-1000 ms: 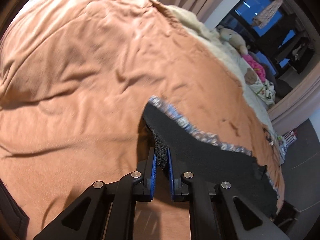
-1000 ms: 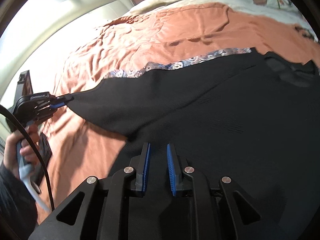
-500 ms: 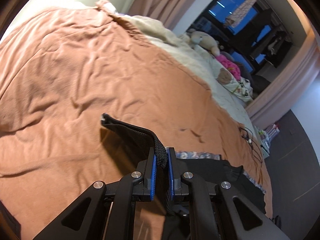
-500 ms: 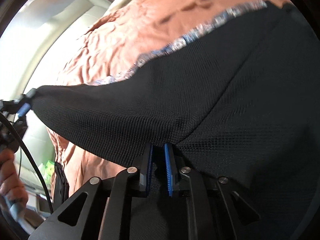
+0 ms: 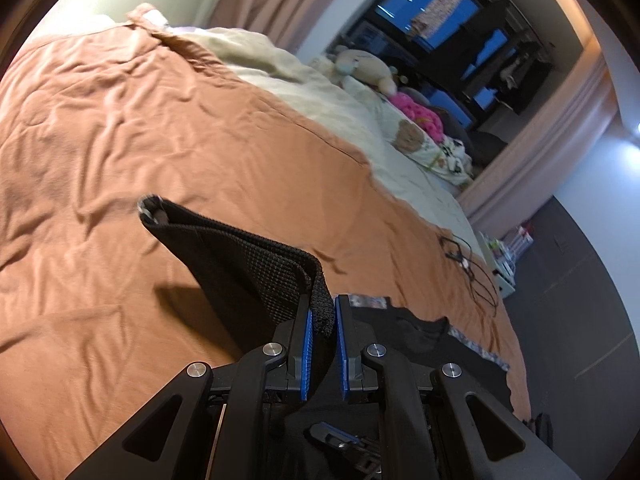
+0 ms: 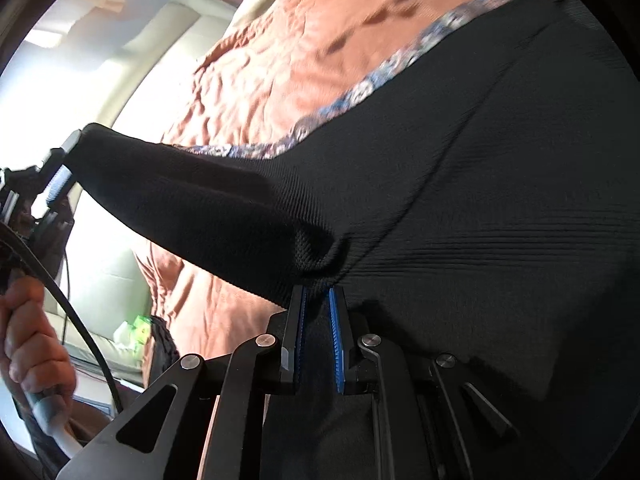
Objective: Fold small clothes
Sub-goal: 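Lift the held side and fold it over toward the collar, then release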
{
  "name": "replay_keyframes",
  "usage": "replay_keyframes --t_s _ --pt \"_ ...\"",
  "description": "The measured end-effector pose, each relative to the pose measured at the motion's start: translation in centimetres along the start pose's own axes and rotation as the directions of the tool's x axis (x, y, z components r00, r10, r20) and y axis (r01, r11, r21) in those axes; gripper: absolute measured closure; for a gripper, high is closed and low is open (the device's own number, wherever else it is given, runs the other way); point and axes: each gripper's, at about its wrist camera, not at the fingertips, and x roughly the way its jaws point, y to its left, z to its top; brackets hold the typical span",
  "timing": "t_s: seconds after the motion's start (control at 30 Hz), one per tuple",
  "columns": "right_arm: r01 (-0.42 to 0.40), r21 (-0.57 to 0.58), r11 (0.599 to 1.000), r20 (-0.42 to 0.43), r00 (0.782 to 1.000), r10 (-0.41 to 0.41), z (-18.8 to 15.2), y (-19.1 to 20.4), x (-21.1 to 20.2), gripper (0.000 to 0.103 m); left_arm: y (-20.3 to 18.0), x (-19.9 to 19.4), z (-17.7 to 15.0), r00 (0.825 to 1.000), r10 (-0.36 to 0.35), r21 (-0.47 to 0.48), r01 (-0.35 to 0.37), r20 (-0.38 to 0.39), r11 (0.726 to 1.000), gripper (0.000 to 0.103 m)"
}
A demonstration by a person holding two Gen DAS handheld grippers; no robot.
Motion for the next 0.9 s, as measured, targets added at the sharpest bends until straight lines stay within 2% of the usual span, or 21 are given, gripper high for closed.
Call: replay_keyframes --t_s 0.07,0.17,0.2,0.27,0.53,0.67,0.7,0.73,0.8,0.87,0.9 --pt "0.038 -0.007 0.999 0.027 0.999 -0.037 0.0 -0.4 -1.5 0.092 -1.4 0.5 -0.4 1.0 -0.008 0.02 0.008 -0.008 1.0 0.092" --pt "0.064 -0.002 0.998 0.053 0.997 -0.064 -0.6 -1.2 -3.8 0.073 -3.0 1.6 -1.0 0.999 -0.033 0.035 0.034 -0.027 0.999 0.092" --pt "0.07 -0.001 0.998 0.063 0.996 -0.07 -0.9 -1.4 -4.5 0.063 -3.7 2.2 -1.3 0.998 -0.045 0.04 0.047 -0.038 0.998 0.092" --pt "0.076 -0.004 0.997 0.089 0.993 -0.075 -1.2 -2.0 -6.1 0.055 -5.0 3.3 -2.0 0.997 -0.06 0.054 0.063 -0.057 0.997 0.092" --pt "0.13 0.032 0.991 0.143 0.981 -0.133 -2.6 -3.9 -11.3 0.054 -8.4 8.2 -5.8 0.983 -0.097 0.088 0.111 -0.155 0.99 0.092" --pt "0.19 0.042 0.981 0.148 0.97 -0.194 -3.2 -3.8 -12.5 0.054 -8.7 10.5 -8.9 0.967 -0.103 0.083 0.126 -0.233 0.989 0.091" --pt "0.201 0.047 0.979 0.143 0.968 -0.205 -3.2 -4.1 -12.4 0.054 -8.6 11.4 -9.9 0.957 -0.088 0.091 0.117 -0.278 0.989 0.091" --pt "0.208 0.05 0.977 0.136 0.968 -0.213 -3.1 -4.2 -12.4 0.054 -8.5 11.8 -10.5 0.947 -0.073 0.098 0.108 -0.312 0.989 0.086" --pt "0.212 0.046 0.976 0.134 0.967 -0.216 -2.9 -4.0 -12.1 0.043 -7.8 12.2 -11.4 0.933 -0.051 0.098 0.092 -0.355 0.991 0.071" --pt "0.214 0.033 0.976 0.141 0.966 -0.217 -2.7 -3.6 -11.7 0.037 -6.8 11.3 -11.4 0.941 -0.04 0.091 0.074 -0.336 0.993 0.048" --pt "0.211 0.029 0.977 0.138 0.967 -0.213 -2.6 -3.2 -11.5 0.036 -6.1 10.6 -11.2 0.95 -0.03 0.086 0.06 -0.312 0.994 0.044"
